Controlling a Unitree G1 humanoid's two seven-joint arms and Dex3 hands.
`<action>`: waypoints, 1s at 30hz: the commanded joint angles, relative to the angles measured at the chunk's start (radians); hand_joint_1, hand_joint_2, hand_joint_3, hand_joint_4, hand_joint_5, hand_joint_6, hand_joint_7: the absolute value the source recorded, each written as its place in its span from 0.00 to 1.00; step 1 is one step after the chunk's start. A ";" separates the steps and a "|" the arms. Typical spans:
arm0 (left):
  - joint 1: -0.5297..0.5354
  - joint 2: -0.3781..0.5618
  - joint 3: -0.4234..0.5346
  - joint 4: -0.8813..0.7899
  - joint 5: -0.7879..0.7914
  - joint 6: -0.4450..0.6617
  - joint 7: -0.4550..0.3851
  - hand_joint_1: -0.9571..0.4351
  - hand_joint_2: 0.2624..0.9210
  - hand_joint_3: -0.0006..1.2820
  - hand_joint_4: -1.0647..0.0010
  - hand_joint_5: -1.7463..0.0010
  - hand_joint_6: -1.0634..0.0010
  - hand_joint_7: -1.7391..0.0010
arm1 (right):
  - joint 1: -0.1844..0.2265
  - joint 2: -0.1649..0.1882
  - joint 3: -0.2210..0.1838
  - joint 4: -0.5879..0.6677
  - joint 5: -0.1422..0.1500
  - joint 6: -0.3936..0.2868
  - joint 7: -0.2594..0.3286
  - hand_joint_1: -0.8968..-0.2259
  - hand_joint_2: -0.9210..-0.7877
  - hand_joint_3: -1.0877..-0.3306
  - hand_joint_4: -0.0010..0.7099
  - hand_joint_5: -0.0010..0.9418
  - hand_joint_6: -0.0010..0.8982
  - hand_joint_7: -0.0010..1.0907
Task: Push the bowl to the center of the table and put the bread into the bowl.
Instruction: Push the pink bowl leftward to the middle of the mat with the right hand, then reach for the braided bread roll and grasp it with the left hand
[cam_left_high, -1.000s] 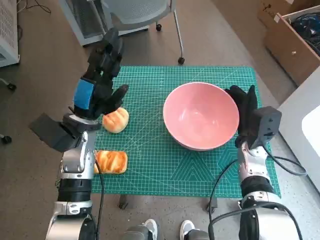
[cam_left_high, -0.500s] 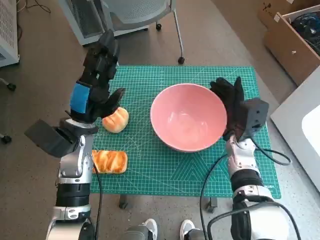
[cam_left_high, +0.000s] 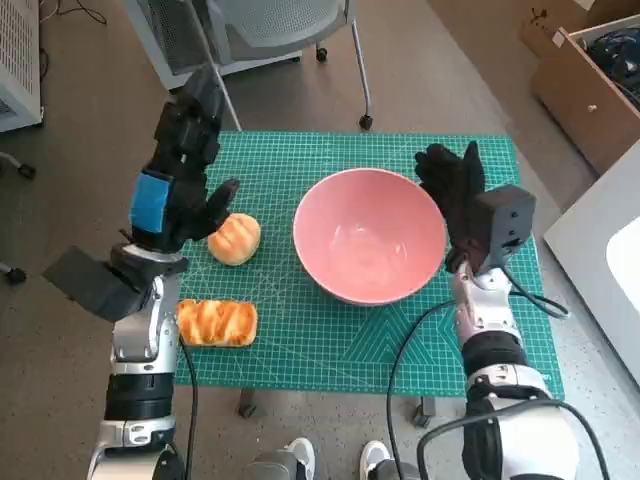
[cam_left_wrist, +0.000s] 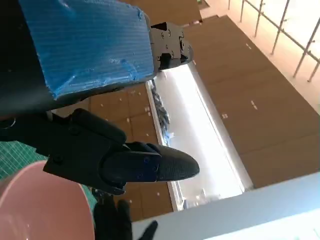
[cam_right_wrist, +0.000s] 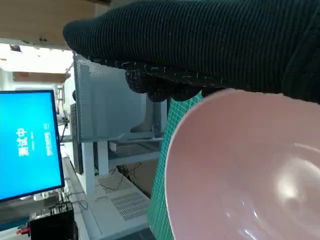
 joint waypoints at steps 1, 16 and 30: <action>0.008 -0.005 -0.005 -0.009 0.009 -0.010 0.014 0.20 1.00 0.24 1.00 1.00 1.00 0.83 | -0.004 -0.026 -0.022 -0.006 0.021 -0.012 0.030 0.45 0.00 0.28 0.26 0.00 0.12 0.31; -0.008 -0.005 -0.011 0.006 -0.008 -0.013 0.004 0.20 1.00 0.25 1.00 1.00 1.00 0.83 | -0.009 -0.107 -0.079 -0.113 0.094 -0.191 0.156 0.50 0.00 0.27 0.21 0.00 0.09 0.30; 0.008 0.042 -0.009 -0.036 -0.001 0.019 -0.034 0.21 1.00 0.24 1.00 1.00 1.00 0.84 | 0.080 -0.090 -0.046 -0.409 0.152 -0.320 0.252 0.39 0.00 0.32 0.21 0.02 0.08 0.33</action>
